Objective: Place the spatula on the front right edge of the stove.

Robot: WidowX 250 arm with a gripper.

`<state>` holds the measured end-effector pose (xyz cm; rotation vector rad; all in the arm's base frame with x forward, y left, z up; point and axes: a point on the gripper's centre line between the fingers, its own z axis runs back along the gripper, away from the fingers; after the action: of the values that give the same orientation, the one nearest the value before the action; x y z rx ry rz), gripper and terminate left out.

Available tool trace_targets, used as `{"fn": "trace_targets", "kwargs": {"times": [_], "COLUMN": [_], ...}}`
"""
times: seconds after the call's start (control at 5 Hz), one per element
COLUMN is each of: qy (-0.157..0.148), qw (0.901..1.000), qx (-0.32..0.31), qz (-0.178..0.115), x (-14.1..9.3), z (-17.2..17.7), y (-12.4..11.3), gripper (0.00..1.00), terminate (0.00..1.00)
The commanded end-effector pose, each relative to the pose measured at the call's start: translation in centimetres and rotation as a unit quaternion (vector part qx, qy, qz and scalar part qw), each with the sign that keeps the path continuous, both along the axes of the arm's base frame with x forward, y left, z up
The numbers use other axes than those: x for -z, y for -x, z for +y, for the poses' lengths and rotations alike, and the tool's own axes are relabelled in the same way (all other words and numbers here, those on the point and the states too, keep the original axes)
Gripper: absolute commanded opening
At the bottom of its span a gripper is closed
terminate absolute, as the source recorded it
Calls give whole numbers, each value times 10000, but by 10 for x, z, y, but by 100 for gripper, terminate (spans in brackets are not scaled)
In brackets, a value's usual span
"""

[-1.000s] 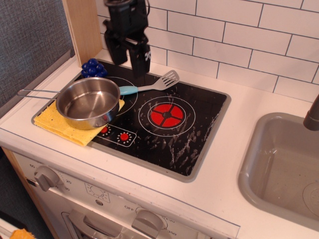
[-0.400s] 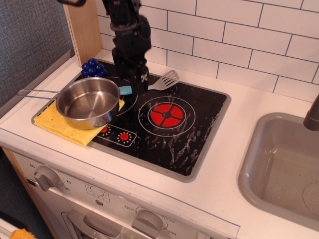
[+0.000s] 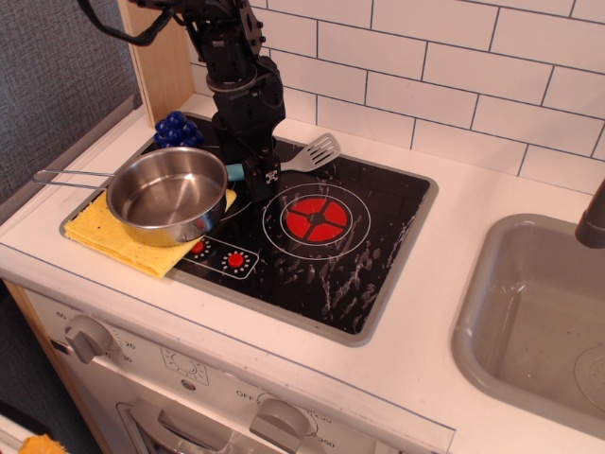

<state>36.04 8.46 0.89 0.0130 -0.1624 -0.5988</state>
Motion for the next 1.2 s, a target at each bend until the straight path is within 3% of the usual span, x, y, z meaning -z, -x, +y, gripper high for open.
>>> {"fn": "trace_targets", "kwargs": {"times": [0.0, 0.4, 0.6, 0.8, 1.0], "qy": [2, 81, 189, 460, 726], "qw": [9998, 9997, 9985, 9947, 9917], "qx": [-129, -104, -60, -176, -168], "qz": [-138, -219, -517, -903, -1049], "x": [-1, -11, -35, -75, -96], "z": [0, -2, -9, -23, -45], "y": [-3, -6, -19, -32, -28], "gripper": [0, 0, 0, 0, 0], "terminate": [0, 0, 0, 0, 0]}}
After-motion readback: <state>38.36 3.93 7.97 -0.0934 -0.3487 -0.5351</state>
